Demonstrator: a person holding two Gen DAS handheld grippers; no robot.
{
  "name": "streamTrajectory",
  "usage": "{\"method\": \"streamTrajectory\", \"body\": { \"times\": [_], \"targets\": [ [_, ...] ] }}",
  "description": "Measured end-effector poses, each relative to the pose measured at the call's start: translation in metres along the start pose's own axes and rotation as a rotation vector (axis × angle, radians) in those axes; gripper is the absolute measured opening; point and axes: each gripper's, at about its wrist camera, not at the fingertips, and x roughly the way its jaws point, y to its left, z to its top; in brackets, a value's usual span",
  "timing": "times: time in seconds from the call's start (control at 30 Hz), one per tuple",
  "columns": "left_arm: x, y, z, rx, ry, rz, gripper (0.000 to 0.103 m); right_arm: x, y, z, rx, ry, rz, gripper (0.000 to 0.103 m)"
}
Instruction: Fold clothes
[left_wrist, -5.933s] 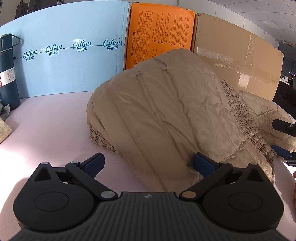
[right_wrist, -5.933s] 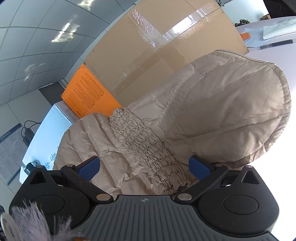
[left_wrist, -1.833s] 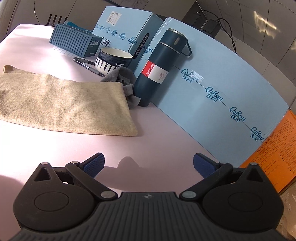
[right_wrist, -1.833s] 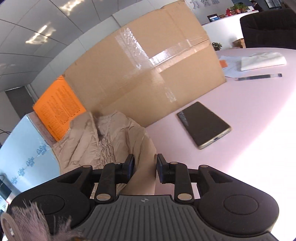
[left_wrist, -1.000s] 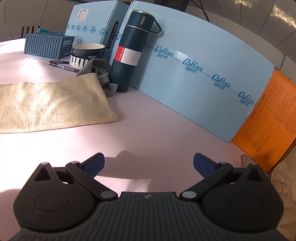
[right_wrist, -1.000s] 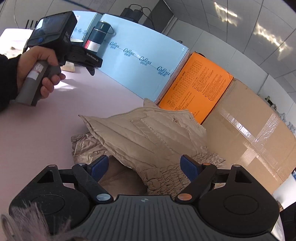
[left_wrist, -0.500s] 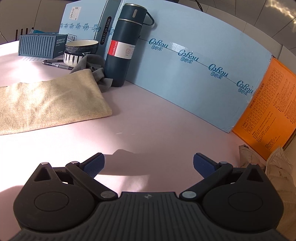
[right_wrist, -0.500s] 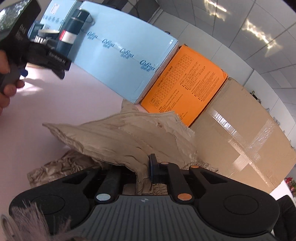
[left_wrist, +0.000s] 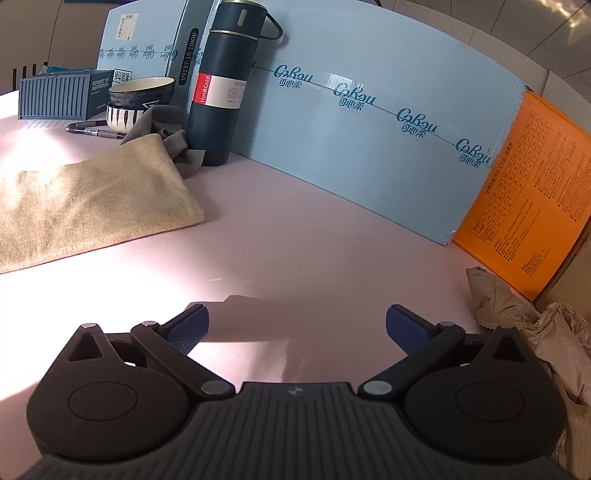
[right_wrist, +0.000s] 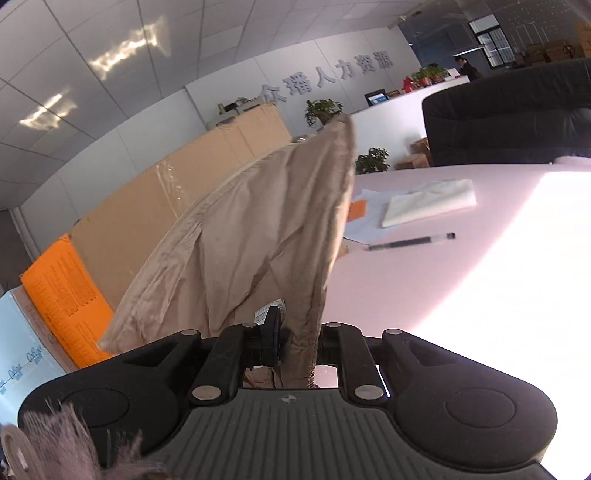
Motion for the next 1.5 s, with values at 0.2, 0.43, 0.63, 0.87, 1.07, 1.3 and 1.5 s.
{"method": "streamTrajectory", "body": {
  "times": [0.2, 0.43, 0.63, 0.87, 1.07, 1.3, 1.5],
  "targets": [
    [-0.003, -0.021, -0.01, 0.103, 0.057, -0.259, 0.103, 0.01, -0.043, -0.027, 0.134, 0.034, 0.043, 0.052],
    [-0.011, -0.048, -0.026, 0.263, 0.203, -0.63, 0.103, 0.0, -0.061, -0.031, 0.229, 0.006, 0.135, 0.089],
    [-0.022, -0.078, -0.048, 0.425, 0.244, -0.666, 0.103, -0.002, -0.054, -0.027, 0.202, 0.027, 0.146, 0.094],
    [-0.026, -0.098, -0.06, 0.48, 0.243, -0.649, 0.103, -0.002, -0.052, -0.028, 0.201, 0.032, 0.169, 0.099],
    [-0.042, -0.106, -0.069, 0.559, 0.194, -0.694, 0.047, 0.003, -0.049, -0.027, 0.186, 0.043, 0.162, 0.101],
    [-0.092, -0.097, -0.066, 0.588, 0.064, -0.779, 0.018, 0.007, -0.049, -0.026, 0.19, 0.042, 0.169, 0.101],
    [-0.135, -0.077, -0.05, 0.577, -0.025, -0.81, 0.018, 0.016, -0.052, -0.026, 0.195, 0.04, 0.2, 0.103]
  ]
}}
